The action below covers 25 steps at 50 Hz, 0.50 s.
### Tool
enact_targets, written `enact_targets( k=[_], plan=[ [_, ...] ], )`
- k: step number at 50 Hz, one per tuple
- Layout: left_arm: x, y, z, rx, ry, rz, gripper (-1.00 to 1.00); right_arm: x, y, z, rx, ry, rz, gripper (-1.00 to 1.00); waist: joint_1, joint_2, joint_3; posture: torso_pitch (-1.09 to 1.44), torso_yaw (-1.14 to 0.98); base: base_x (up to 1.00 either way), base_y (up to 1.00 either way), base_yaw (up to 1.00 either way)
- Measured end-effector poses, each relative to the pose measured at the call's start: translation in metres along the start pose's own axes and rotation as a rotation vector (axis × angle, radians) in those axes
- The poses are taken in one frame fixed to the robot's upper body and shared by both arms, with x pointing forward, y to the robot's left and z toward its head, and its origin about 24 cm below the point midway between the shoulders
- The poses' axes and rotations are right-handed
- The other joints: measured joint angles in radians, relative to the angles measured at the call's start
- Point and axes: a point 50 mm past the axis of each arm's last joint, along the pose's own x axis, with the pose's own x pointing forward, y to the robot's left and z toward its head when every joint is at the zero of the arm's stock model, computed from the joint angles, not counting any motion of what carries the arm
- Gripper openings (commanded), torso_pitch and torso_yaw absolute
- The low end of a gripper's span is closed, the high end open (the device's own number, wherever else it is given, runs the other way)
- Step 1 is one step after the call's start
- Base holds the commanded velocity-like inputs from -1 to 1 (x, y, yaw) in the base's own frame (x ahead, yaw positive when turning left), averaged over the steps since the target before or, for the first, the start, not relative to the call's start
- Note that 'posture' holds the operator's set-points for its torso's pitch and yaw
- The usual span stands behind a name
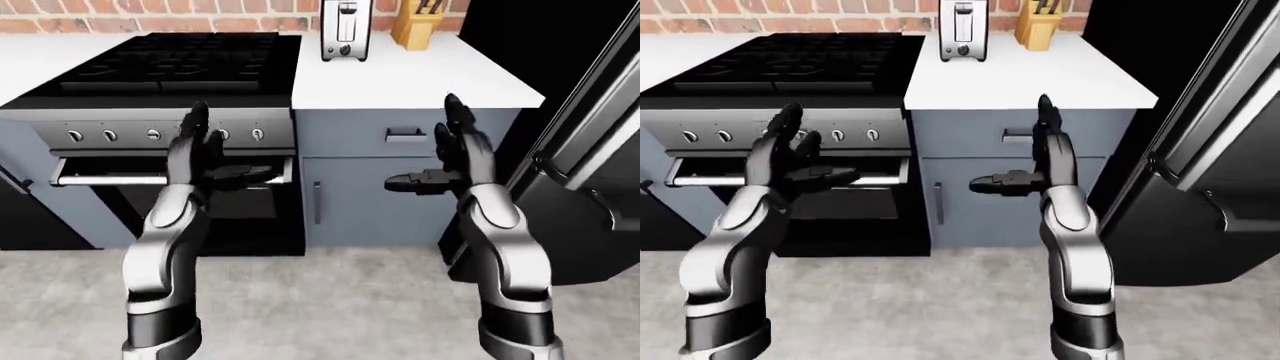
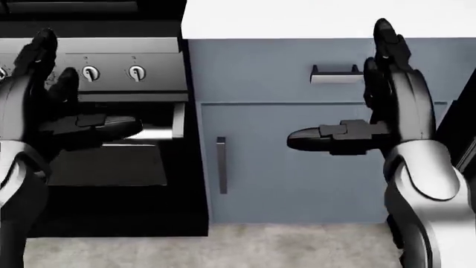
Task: Push down the lever of the toaster to turn it on.
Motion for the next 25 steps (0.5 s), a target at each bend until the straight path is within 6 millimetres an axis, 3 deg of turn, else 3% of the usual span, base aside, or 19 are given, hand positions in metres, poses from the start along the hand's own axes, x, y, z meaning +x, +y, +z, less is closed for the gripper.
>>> enact_targets(
  k=[5,10,14,18,25],
  plan=[
    [-0.002,0.003,0.046,0.033,-0.069,0.006,1.0,-0.003,0.0,0.049,-0.018,-0.055,0.013,1.0,0.001,0.004,0.002,0.0,0.0,0.0,0.0,0.0],
    [-0.01,0.011,0.09,0.041,-0.131,0.029,1.0,-0.015,-0.003,0.093,-0.019,-0.097,0.024,1.0,0.003,0.006,0.021,0.0,0.0,0.0,0.0,0.0],
    [-0.016,0.014,0.102,0.027,-0.157,0.043,1.0,-0.035,0.001,0.125,-0.034,-0.187,0.034,1.0,0.005,0.01,0.025,0.0,0.0,0.0,0.0,0.0],
    [-0.022,0.015,0.105,0.027,-0.14,0.034,1.0,-0.044,0.003,0.137,-0.022,-0.211,0.051,1.0,0.003,0.006,0.035,0.0,0.0,0.0,0.0,0.0],
    [-0.04,0.016,0.132,-0.004,-0.201,0.04,1.0,-0.055,0.002,0.149,-0.007,-0.209,0.064,1.0,0.005,0.012,0.05,0.0,0.0,0.0,0.0,0.0]
  ],
)
